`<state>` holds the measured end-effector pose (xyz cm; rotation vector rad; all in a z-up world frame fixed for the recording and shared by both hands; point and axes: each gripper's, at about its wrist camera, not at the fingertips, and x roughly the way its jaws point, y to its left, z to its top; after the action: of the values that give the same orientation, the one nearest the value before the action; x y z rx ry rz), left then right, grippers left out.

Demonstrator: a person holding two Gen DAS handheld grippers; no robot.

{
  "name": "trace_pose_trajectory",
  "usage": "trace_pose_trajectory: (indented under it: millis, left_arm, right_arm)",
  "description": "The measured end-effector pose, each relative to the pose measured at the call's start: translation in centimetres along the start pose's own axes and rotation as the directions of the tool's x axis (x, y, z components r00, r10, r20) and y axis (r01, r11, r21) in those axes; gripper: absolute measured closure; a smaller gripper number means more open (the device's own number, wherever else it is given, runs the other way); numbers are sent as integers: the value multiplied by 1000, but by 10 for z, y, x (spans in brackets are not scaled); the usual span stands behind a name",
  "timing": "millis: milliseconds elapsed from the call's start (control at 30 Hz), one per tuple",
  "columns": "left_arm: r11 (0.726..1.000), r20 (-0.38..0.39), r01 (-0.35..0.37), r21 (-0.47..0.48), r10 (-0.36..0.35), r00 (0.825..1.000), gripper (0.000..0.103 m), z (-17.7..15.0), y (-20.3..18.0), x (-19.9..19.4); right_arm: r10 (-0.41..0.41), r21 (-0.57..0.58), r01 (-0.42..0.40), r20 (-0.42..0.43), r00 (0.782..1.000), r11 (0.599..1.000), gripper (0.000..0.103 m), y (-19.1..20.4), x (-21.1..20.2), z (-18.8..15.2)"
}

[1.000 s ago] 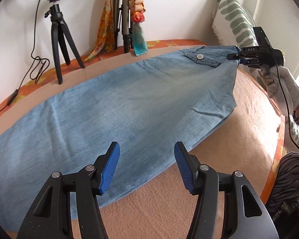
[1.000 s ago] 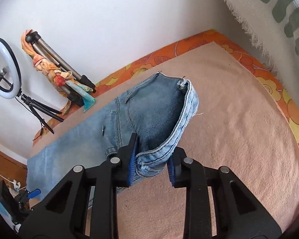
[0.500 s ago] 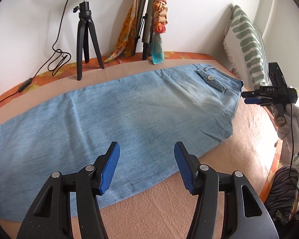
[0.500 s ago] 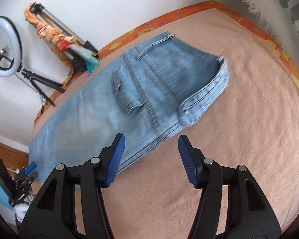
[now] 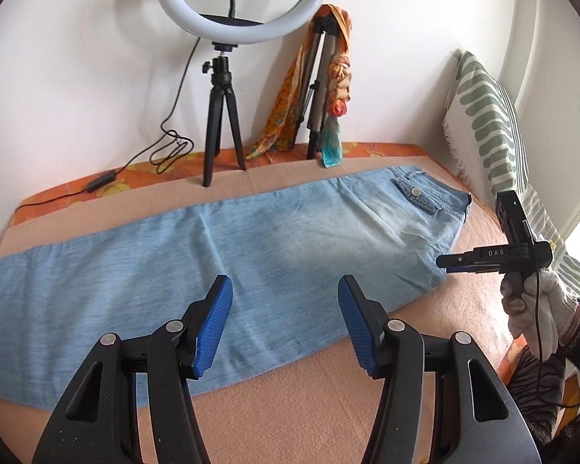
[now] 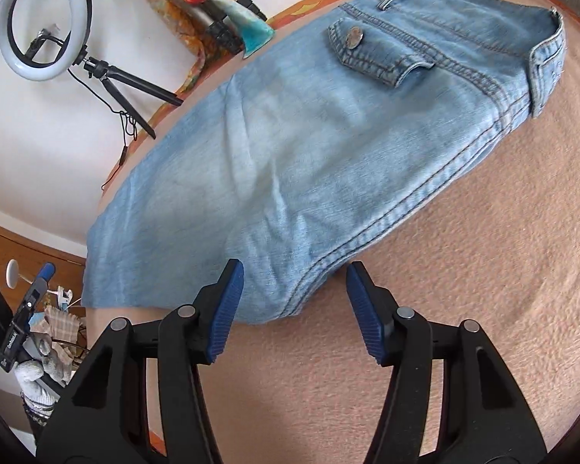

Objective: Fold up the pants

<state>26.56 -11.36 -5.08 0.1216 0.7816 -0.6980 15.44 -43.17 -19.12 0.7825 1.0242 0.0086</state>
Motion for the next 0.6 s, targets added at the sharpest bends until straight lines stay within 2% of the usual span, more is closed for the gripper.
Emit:
trace_pose_trajectory:
  millis: [33,100,233,267,300,400,500,600]
  left_arm:
    - [1000,8,-11,-4,11,1000,47,2,5,-6]
    - [999,32,-34,-21,34,999,47,5,15,-20]
    - [994,84,-68,-81,74,994,47,10,47,-57]
    - [993,89,-85,-86,92,992,47,11,56,-66]
    - [991,92,-106,-85,114,989,47,12,64,-76]
    - [979,101,-187,-83,195,976,47,13,90,-110]
    - [964,126,-227,-140,244,961,40,11,123,-152]
    - [945,133,-262,-196,291,948,39,4,153,-196]
  right_arm:
    - [16,14,-16,-19,1000,1000,84,2,3,-1]
    - [23,32,-22,-19,1000,999,86,8,1,-1]
    - [124,126,-125,17,992,984,95,3,-23,9]
    - [129,138,-131,20,991,982,95,2,-27,10]
    - [108,125,-110,19,994,986,95,5,-29,10]
    - [-31,18,32,-10,999,999,95,20,-20,2]
    - [-169,-96,167,-17,985,981,95,31,-5,-7]
    - [-207,-133,204,-9,978,970,95,36,0,-10]
